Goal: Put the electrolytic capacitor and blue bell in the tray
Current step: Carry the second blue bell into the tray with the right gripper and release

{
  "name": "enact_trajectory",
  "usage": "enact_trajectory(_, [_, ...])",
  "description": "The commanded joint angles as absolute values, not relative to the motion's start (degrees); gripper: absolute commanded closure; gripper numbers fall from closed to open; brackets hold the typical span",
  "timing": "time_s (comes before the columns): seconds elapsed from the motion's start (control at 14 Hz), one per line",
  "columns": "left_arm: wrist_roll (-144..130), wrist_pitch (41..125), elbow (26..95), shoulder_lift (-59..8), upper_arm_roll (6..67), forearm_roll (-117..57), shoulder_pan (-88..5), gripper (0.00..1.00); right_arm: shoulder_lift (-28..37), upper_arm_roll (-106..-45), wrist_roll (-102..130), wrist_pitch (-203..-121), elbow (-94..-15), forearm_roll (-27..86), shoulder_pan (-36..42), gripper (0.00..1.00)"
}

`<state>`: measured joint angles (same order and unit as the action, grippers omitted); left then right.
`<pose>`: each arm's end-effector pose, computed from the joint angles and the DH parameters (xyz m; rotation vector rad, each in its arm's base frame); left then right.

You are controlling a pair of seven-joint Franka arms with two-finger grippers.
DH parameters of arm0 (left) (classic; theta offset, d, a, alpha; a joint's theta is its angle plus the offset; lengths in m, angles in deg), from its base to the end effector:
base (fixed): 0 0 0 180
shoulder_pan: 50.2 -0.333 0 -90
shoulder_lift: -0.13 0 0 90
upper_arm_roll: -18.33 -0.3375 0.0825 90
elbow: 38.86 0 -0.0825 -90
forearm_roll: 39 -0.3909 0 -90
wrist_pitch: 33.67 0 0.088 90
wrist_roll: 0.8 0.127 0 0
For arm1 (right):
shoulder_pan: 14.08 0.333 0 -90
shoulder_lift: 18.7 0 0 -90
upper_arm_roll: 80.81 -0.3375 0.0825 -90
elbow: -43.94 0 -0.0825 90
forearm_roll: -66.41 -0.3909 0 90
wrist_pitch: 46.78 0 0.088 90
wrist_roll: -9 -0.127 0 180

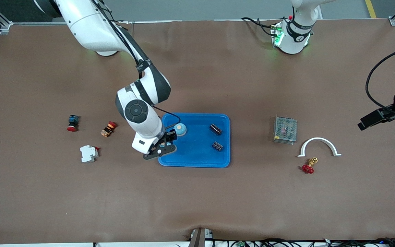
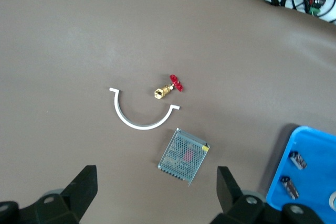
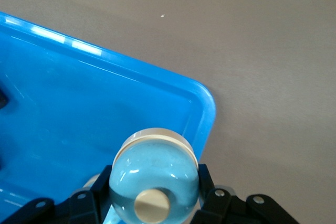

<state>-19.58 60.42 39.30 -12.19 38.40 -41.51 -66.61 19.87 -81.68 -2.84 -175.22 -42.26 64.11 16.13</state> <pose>0.6370 -0.0103 0.6102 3.0677 0.4208 0.1064 0.6330 0.3815 0.2693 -3.0422 -0.4726 -0.0684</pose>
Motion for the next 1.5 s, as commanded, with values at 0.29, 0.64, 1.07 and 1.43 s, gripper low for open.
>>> enact_trajectory(0.29, [-17.23, 58.09, 41.38, -8.66, 38.63, -39.97, -67.60, 0.00, 25.85, -81.07, -4.71, -181.59, -40.44, 63.78, 19.66, 0.53])
enact_trajectory(0.64, [-17.41, 57.56, 41.55, -8.13, 38.72, -39.97, -67.51, 0.00, 27.79, -81.07, -6.56, -182.13, -40.44, 64.21, 20.98, 0.52])
enact_trajectory(1.07, [-17.49, 55.54, 40.94, -8.04, 38.63, -40.40, -67.51, 0.00, 29.11, -81.07, -6.56, -184.77, -40.70, 64.48, 21.07, 0.52])
enact_trajectory(1.43, [-17.32, 54.05, 41.03, -8.13, 38.55, -41.28, -67.51, 0.00, 29.73, -81.07, -6.56, -185.30, -40.70, 64.57, 21.07, 0.51])
